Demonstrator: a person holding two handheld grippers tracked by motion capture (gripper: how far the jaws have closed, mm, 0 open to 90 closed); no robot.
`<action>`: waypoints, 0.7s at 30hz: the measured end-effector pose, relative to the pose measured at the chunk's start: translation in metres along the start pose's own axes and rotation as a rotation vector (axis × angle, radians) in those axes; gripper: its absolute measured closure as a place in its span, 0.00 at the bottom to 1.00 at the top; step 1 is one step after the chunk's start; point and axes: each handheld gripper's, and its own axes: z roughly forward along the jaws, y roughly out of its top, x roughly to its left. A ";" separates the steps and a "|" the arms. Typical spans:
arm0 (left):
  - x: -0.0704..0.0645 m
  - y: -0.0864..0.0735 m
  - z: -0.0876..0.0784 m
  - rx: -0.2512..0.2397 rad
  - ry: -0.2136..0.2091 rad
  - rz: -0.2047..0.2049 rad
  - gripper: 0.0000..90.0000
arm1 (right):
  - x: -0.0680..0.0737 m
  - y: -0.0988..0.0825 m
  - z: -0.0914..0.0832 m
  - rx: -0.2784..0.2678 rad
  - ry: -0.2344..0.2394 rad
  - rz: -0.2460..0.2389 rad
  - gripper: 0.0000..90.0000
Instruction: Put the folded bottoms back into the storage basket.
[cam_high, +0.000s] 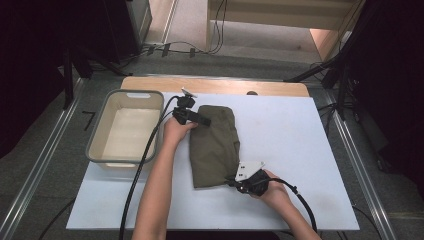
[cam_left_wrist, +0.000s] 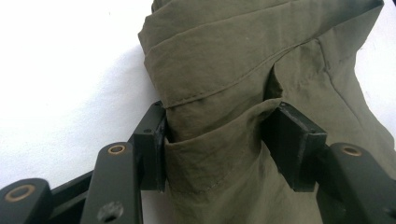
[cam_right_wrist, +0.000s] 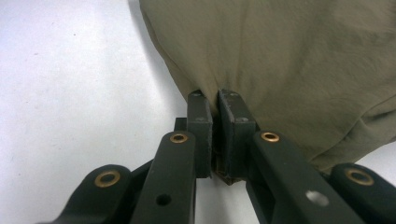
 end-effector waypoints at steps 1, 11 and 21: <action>0.000 -0.001 0.000 -0.002 0.004 0.012 0.49 | 0.000 0.000 0.000 0.000 0.000 0.000 0.91; -0.003 -0.003 0.000 -0.008 0.025 0.053 0.54 | 0.000 0.000 0.000 0.000 -0.001 0.002 0.91; -0.001 -0.004 -0.005 -0.038 -0.016 0.041 0.76 | 0.000 -0.001 0.000 -0.005 -0.002 -0.001 0.91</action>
